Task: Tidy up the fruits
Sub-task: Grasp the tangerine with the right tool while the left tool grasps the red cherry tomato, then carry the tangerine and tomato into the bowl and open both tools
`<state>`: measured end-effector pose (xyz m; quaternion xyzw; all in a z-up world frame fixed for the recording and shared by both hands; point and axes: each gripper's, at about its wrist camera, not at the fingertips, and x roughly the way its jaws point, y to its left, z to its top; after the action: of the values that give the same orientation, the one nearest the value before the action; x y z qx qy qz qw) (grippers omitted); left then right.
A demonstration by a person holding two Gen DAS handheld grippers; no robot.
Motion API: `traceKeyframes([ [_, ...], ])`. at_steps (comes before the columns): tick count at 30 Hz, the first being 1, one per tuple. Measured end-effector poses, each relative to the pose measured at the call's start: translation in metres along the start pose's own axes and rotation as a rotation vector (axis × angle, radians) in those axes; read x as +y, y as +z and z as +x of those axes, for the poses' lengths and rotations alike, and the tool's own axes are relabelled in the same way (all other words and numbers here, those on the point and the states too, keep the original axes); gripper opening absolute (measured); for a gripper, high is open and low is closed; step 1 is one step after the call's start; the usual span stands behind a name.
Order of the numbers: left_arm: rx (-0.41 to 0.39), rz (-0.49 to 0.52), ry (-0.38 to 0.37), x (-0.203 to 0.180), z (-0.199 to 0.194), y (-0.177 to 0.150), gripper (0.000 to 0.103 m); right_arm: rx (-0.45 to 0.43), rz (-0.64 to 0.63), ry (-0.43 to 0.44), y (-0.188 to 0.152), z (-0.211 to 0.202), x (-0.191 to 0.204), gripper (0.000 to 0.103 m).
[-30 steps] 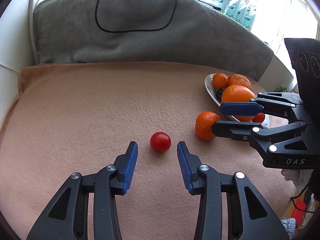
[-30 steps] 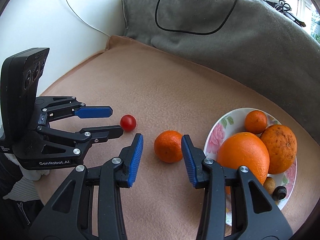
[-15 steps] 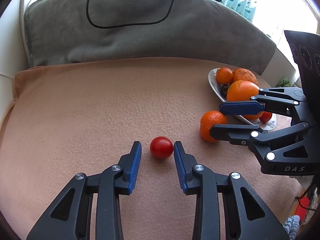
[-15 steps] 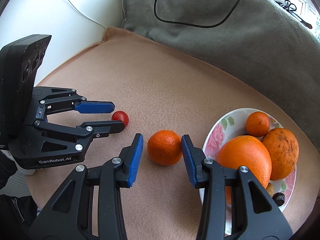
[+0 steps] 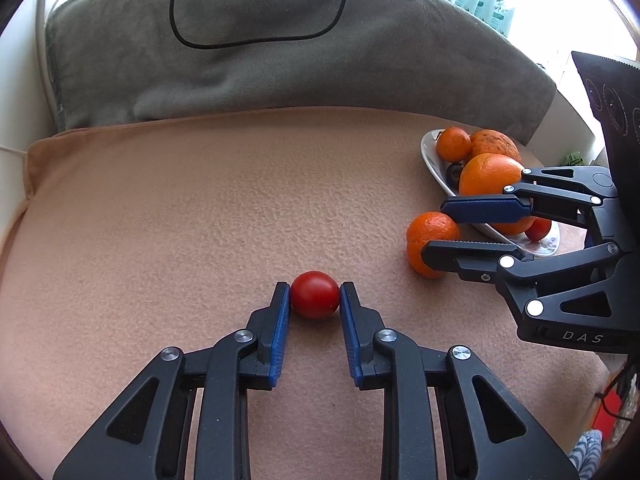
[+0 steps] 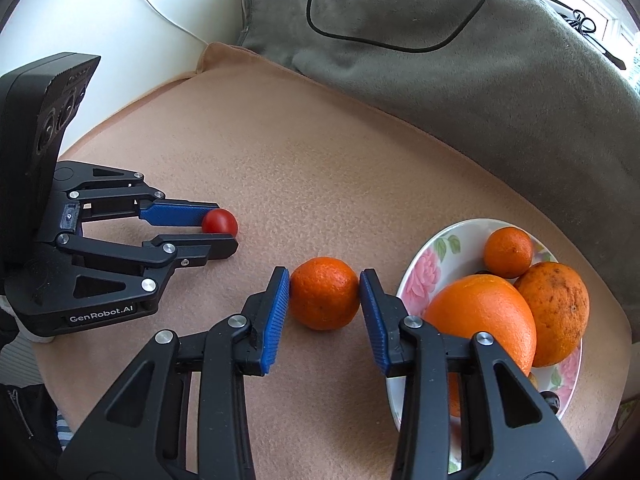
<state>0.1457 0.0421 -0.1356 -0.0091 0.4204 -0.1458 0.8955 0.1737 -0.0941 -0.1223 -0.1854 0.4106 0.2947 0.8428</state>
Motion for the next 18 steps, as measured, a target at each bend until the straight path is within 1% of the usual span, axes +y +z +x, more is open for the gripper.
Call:
traceKeyframes([
  [4,-0.01,-0.008,0.002,0.003,-0.006,-0.001,0.023,-0.014,0.006,-0.003,0.001,0.0,0.0,0.037],
  [18,-0.036,-0.002,0.011,-0.003,-0.019,0.001,0.023,-0.066,0.039,0.049,-0.002,-0.012,0.003,0.036],
])
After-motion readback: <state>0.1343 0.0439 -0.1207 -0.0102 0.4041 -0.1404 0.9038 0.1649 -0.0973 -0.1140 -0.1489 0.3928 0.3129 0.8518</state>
